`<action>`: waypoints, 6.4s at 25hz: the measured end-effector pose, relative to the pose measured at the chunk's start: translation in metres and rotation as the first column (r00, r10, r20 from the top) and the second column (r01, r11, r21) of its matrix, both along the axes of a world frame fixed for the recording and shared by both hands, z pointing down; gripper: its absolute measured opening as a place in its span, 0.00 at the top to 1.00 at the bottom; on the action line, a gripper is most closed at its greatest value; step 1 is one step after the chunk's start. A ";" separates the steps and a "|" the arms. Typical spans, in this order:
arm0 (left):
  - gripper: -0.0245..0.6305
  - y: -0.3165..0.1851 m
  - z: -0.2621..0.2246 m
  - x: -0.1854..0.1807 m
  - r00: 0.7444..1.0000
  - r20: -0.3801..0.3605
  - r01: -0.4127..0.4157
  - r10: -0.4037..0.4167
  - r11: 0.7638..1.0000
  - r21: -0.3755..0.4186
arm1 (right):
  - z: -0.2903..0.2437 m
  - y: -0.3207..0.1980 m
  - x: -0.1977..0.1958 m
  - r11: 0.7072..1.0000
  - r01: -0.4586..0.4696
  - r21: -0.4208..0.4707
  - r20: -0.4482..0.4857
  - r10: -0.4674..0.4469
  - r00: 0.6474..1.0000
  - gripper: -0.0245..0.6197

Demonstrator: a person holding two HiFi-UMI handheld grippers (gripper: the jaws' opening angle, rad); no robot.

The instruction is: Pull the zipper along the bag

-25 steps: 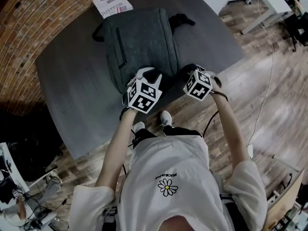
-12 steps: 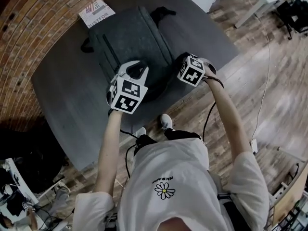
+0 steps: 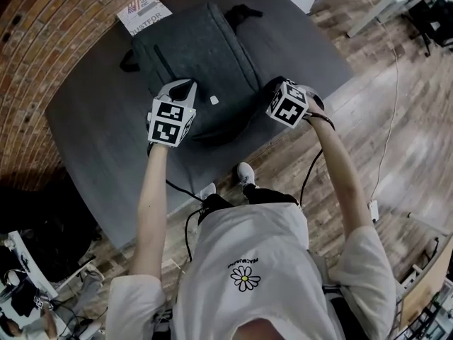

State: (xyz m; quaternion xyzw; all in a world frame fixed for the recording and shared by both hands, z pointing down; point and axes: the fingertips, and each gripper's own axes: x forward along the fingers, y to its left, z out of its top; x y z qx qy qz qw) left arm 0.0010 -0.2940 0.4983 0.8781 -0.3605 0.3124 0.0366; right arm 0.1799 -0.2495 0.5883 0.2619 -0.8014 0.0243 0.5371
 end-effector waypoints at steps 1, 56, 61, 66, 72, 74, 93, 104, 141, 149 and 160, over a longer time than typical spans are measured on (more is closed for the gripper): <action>0.96 0.000 0.001 0.000 1.000 -0.007 -0.001 0.001 1.000 -0.004 | 0.000 0.004 -0.001 1.000 0.002 -0.004 -0.008 -0.002 1.000 0.96; 0.69 0.005 -0.023 -0.034 0.962 -0.150 -0.226 0.226 0.974 0.020 | -0.014 0.138 -0.243 0.902 -0.343 -0.260 0.229 0.403 0.886 0.95; 0.67 0.001 -0.015 -0.125 0.967 -0.254 -0.020 -0.002 0.996 -0.083 | -0.015 0.139 -0.238 0.908 -0.343 -0.242 0.223 0.396 0.891 0.95; 0.60 0.032 0.021 -0.142 0.883 -0.445 -0.039 -0.149 0.922 -0.386 | -0.017 0.143 -0.228 0.913 -0.340 -0.226 0.199 0.385 0.901 0.95; 0.64 0.066 0.033 -0.106 0.877 -0.460 -0.099 -0.138 0.886 -0.453 | -0.017 0.150 -0.187 0.891 -0.411 -0.193 0.150 0.441 0.885 0.95; 0.64 0.080 0.034 -0.084 0.883 -0.457 -0.137 -0.104 0.876 -0.463 | -0.017 0.154 -0.160 0.868 -0.465 -0.175 0.126 0.489 0.863 0.95; 0.79 0.135 0.023 0.098 0.864 -0.175 -0.502 0.472 0.832 -0.237 | -0.023 0.113 0.070 0.693 -0.719 0.060 0.010 0.719 0.694 0.95; 0.89 0.024 0.009 0.110 0.861 0.093 -0.498 0.499 0.866 -0.036 | -0.019 0.121 0.071 0.720 -0.694 0.022 0.023 0.693 0.720 0.95; 0.90 0.017 0.016 0.110 0.904 -0.027 -0.428 0.427 0.904 -0.025 | -0.017 0.126 0.031 0.849 -0.525 0.060 -0.086 0.528 0.845 0.95; 0.91 0.020 0.016 0.110 0.905 -0.054 -0.424 0.423 0.905 -0.019 | -0.020 0.137 -0.019 0.830 -0.557 0.041 -0.038 0.558 0.829 0.95; 0.91 0.020 0.016 0.104 0.904 -0.060 -0.426 0.424 0.905 -0.020 | -0.016 0.135 -0.062 0.743 -0.666 -0.069 0.132 0.668 0.732 0.95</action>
